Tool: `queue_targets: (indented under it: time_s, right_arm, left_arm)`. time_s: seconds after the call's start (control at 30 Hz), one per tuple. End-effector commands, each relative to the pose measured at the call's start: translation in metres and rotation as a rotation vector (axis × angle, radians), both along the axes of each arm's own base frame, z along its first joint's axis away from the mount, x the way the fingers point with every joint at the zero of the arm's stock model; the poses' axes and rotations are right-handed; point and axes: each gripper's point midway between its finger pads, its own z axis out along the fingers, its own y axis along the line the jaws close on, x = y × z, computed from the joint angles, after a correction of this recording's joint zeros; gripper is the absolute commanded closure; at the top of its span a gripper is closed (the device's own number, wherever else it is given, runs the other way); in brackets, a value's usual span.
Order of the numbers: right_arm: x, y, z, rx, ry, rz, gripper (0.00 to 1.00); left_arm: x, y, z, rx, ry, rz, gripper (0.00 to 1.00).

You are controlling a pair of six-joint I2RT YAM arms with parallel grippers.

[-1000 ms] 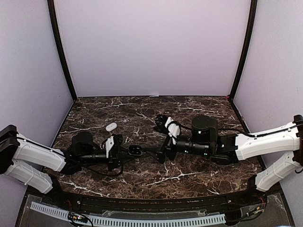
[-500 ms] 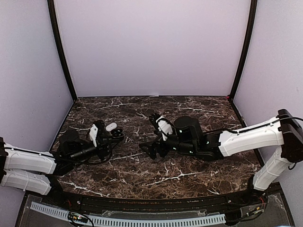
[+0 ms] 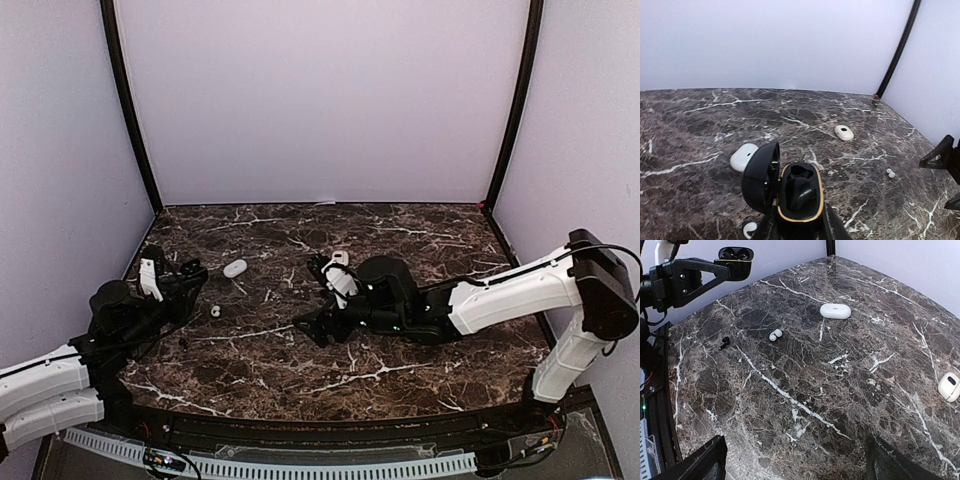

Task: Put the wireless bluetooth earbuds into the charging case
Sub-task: Move the right earbud to the center of the board.

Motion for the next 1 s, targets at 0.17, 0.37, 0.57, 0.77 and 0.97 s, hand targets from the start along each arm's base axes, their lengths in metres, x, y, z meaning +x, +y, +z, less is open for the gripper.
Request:
queue_targets:
  time_s: [0.17,0.37,0.57,0.77,0.97]
  right_arm:
    - [0.008,0.024,-0.008,-0.004,0.072,-0.008,0.05]
    - [0.003,0.051,-0.02,-0.007,0.138,0.021,0.07]
    - [0.003,0.05,-0.029,-0.035,0.142,0.009,0.08]
    - [-0.013,0.059,-0.026,-0.013,0.149,0.123,0.08]
    - [-0.029,0.091,-0.029,0.046,0.192,0.202,0.14]
  left_arm:
    - [-0.006,0.034,-0.027,-0.059,0.127,0.149,0.94]
    - [-0.001,0.051,-0.04,-0.1,0.195,0.209,0.97]
    - [-0.008,0.018,-0.04,-0.113,0.191,-0.001,0.95]
    - [-0.018,-0.012,-0.034,-0.149,0.172,-0.191,0.94]
    - [-0.002,0.026,-0.048,-0.142,0.234,0.072,0.94]
